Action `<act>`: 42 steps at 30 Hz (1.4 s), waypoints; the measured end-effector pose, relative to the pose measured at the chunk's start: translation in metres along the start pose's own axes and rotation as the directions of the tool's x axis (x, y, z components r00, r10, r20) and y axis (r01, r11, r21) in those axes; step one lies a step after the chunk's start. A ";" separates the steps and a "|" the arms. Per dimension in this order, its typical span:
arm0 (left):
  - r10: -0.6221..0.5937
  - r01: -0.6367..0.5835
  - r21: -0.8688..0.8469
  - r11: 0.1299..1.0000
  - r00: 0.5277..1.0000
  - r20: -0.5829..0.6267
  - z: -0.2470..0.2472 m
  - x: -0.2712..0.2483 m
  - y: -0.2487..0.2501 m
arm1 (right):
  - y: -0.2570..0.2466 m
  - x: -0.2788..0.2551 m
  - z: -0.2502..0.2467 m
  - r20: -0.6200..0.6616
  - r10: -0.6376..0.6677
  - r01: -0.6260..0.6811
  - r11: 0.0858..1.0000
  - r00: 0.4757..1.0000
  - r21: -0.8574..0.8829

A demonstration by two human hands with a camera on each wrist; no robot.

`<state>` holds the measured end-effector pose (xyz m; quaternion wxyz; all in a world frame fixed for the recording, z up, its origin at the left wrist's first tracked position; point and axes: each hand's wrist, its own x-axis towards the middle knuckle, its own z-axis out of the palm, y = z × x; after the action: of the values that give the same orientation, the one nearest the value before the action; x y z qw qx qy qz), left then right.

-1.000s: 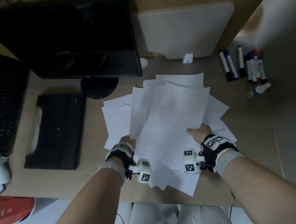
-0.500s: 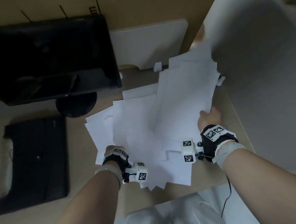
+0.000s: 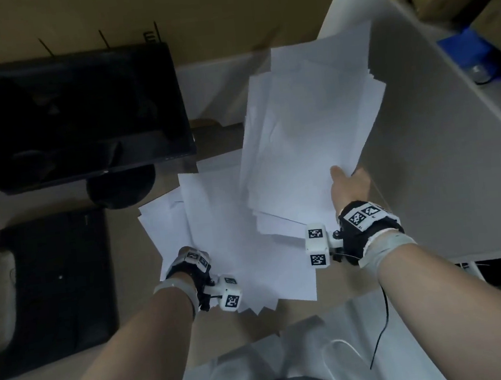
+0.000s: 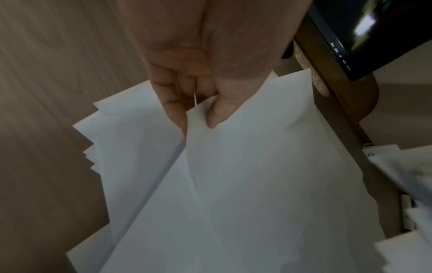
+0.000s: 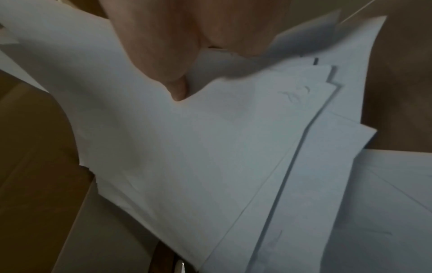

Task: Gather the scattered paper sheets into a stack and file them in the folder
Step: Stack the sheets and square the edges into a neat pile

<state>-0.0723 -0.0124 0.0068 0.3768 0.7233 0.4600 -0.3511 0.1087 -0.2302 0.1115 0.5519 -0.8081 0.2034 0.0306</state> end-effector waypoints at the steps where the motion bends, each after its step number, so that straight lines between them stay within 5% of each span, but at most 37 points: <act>1: 0.062 -0.056 0.113 0.992 0.997 -0.054 -0.001 -0.001 -0.001 | -0.004 -0.004 0.000 0.015 0.016 -0.016 1.000 1.000 0.026; 3: 0.033 -0.044 -0.085 0.995 0.991 -0.128 -0.002 0.007 -0.004 | -0.008 -0.010 0.000 0.059 0.023 -0.025 0.999 0.998 0.042; 6: -0.064 0.007 -0.463 0.886 0.992 -0.108 -0.003 0.026 -0.006 | -0.007 -0.018 0.004 0.137 0.053 -0.054 0.999 0.989 0.002; 10: -0.075 0.037 -0.585 0.810 0.996 -0.041 -0.014 0.031 -0.006 | 0.015 -0.029 0.023 0.246 0.127 -0.111 0.991 0.961 -0.077; 14: -0.073 0.089 -0.619 0.780 0.996 0.051 -0.024 0.033 -0.009 | 0.055 -0.033 0.057 0.370 0.220 -0.128 0.958 0.903 -0.258; 20: -0.112 0.107 -0.618 0.779 0.993 0.031 -0.030 0.041 -0.005 | 0.102 -0.027 0.098 0.466 0.378 -0.142 0.874 0.800 -0.465; 25: -0.164 0.151 -0.582 0.799 0.986 0.030 -0.026 0.055 0.002 | 0.096 -0.015 0.113 0.383 0.490 -0.035 0.649 0.783 -0.760; 33: -0.240 0.216 -0.552 0.805 0.970 0.030 -0.016 0.065 0.017 | 0.091 0.015 0.131 0.433 0.584 -0.098 0.665 0.686 -0.741; 38: -0.331 0.289 -0.476 0.831 0.944 -0.005 -0.012 0.058 0.029 | 0.085 0.023 0.140 0.445 0.595 -0.075 0.650 0.670 -0.757; 42: -0.340 0.263 -0.589 0.764 0.940 -0.022 -0.013 0.064 0.023 | 0.089 0.023 0.145 0.489 0.575 -0.055 0.682 0.656 -0.729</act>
<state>-0.0277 0.0173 -0.0365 0.4867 0.5120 0.6779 -0.2038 0.1229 -0.1332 -0.0295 0.2485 -0.8228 0.1073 0.4997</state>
